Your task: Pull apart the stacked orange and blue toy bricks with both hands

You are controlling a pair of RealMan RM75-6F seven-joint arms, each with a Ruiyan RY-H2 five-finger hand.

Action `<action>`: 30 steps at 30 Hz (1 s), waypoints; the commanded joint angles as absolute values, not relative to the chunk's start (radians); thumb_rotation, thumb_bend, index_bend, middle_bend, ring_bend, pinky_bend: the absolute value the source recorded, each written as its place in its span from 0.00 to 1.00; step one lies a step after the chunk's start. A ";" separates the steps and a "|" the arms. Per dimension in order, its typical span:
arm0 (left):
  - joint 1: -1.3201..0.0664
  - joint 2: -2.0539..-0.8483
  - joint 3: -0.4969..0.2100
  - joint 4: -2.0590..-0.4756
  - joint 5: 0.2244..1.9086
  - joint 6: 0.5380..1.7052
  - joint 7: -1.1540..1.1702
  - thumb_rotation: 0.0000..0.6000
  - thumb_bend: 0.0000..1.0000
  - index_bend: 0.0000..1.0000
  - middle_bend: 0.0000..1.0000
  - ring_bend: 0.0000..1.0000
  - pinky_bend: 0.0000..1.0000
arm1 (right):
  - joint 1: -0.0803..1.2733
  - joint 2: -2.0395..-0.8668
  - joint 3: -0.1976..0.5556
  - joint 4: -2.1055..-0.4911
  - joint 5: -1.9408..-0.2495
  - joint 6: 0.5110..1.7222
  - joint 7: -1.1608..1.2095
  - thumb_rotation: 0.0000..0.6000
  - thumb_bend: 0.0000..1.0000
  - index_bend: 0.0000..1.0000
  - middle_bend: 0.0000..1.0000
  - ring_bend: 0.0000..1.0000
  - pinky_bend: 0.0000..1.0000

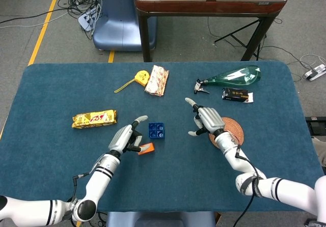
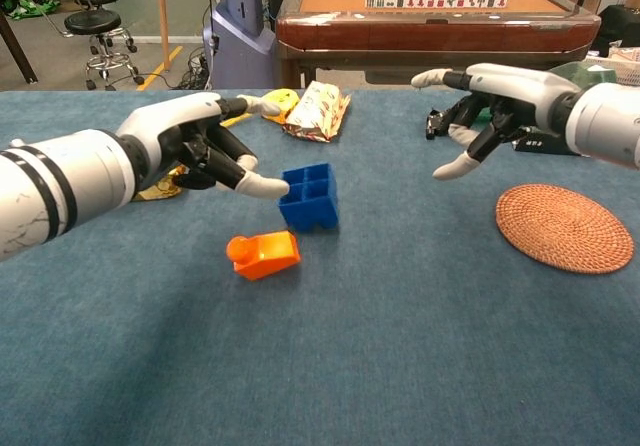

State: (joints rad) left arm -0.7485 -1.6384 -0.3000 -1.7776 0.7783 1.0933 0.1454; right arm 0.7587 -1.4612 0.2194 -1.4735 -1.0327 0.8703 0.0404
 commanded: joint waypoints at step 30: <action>-0.473 -1.218 -0.035 -1.725 1.100 1.296 0.217 1.00 0.09 0.00 0.00 0.03 0.25 | 0.315 -1.052 0.036 -1.583 -1.430 1.387 0.069 1.00 0.00 0.15 0.29 0.26 0.35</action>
State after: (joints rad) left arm -0.4966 -1.2361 -0.0463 -1.7345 1.0800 1.2823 0.2389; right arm 0.3313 -1.0572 0.0457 -1.5921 -1.4186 1.3720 0.0623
